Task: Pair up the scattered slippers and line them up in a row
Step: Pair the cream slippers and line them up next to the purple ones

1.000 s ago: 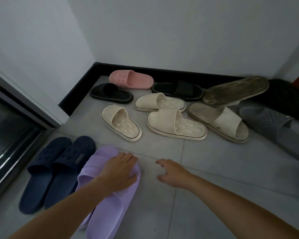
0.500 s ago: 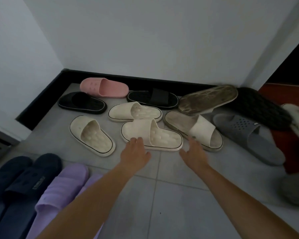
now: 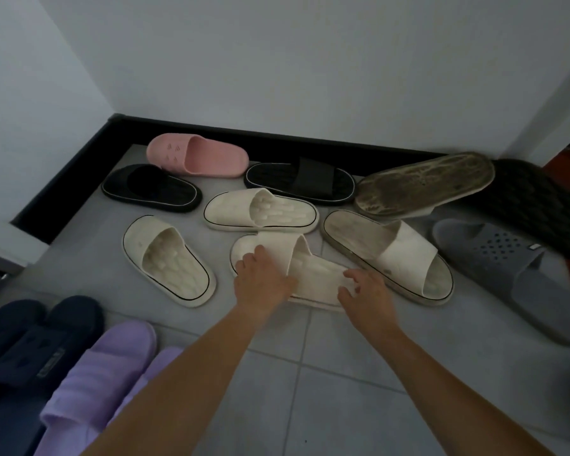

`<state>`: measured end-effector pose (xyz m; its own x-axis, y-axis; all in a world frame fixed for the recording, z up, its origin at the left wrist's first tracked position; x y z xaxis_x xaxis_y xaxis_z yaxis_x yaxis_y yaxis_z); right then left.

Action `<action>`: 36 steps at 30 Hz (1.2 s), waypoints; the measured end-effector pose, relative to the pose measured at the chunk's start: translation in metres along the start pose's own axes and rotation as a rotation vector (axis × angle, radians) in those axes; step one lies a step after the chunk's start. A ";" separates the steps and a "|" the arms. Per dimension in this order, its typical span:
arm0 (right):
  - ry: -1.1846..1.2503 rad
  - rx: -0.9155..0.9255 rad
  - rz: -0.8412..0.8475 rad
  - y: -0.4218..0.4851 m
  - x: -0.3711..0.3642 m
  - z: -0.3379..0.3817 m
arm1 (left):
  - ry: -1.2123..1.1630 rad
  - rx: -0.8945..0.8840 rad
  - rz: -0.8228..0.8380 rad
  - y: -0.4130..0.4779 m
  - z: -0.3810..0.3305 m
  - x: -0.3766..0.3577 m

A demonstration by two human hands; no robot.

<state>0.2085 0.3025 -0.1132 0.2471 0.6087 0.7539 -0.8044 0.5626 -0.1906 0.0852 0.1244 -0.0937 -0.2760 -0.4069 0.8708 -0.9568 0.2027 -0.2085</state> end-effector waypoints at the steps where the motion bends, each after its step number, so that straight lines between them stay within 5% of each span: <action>1: 0.019 0.001 -0.011 -0.001 0.000 0.002 | 0.007 -0.060 0.012 -0.007 0.000 -0.003; 5: 0.053 0.055 -0.034 -0.002 -0.006 0.018 | 0.018 -0.297 0.121 -0.035 -0.003 -0.018; 12: 0.131 0.186 -0.052 0.015 -0.019 0.065 | 0.047 -0.234 0.053 -0.024 0.033 0.008; 15: 0.045 0.248 0.029 0.040 -0.039 0.103 | 0.009 -0.151 0.062 -0.015 0.053 0.016; 19: 0.012 0.343 0.143 0.078 -0.067 0.156 | 0.196 -0.275 0.098 -0.011 0.054 0.005; 25: -0.111 0.278 0.420 0.096 -0.122 0.183 | 0.317 -0.297 0.120 -0.011 0.048 -0.012; 36: 0.027 0.370 0.220 0.071 -0.080 0.205 | 0.346 -0.255 0.189 -0.004 0.049 -0.020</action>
<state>0.0213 0.1792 -0.0578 0.0581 0.7091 0.7027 -0.9779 0.1820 -0.1027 0.0896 0.0884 -0.1317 -0.3552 -0.0300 0.9343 -0.8277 0.4745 -0.2995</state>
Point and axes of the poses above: each hand's wrist, its own y-axis towards the middle knuckle, its own x-axis out of the back of the hand, z = x × y, the point moved 8 cm from there along y, towards the middle knuckle, and after that the axes turned 3 degrees about -y, right-handed, at the moved point
